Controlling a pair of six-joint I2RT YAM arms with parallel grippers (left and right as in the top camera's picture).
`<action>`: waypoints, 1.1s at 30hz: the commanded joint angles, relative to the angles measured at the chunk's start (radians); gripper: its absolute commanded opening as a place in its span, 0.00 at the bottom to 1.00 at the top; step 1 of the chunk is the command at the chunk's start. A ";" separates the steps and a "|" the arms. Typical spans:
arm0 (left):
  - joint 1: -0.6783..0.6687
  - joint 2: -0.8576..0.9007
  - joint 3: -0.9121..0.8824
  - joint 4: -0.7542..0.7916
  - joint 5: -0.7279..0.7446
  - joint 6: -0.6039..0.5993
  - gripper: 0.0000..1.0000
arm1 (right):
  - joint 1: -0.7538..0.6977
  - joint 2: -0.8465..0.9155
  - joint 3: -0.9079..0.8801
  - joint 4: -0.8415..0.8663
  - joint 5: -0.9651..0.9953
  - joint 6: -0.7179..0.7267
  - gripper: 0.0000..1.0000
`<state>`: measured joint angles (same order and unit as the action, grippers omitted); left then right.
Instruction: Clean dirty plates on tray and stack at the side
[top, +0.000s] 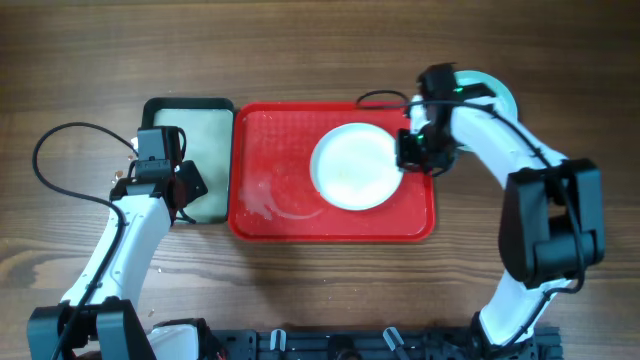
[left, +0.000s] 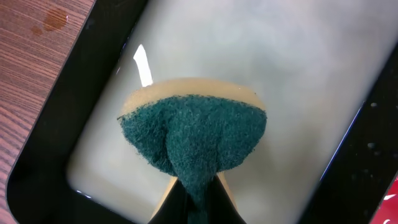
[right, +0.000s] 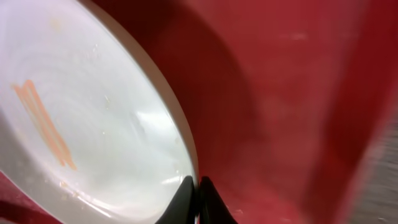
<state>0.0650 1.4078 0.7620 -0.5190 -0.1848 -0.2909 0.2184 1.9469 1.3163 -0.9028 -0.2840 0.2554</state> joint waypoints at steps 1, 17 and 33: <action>0.005 -0.019 -0.003 0.005 0.013 -0.008 0.04 | 0.089 -0.007 -0.029 0.068 -0.032 0.064 0.05; 0.004 -0.019 -0.003 0.042 0.134 0.110 0.04 | 0.273 -0.007 -0.034 0.270 0.026 0.058 0.24; 0.004 -0.018 -0.003 0.041 0.151 0.112 0.04 | 0.273 -0.005 -0.036 0.380 0.050 -0.202 0.33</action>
<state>0.0650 1.4078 0.7616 -0.4847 -0.0498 -0.1951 0.4892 1.9469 1.2884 -0.5354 -0.2649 0.1291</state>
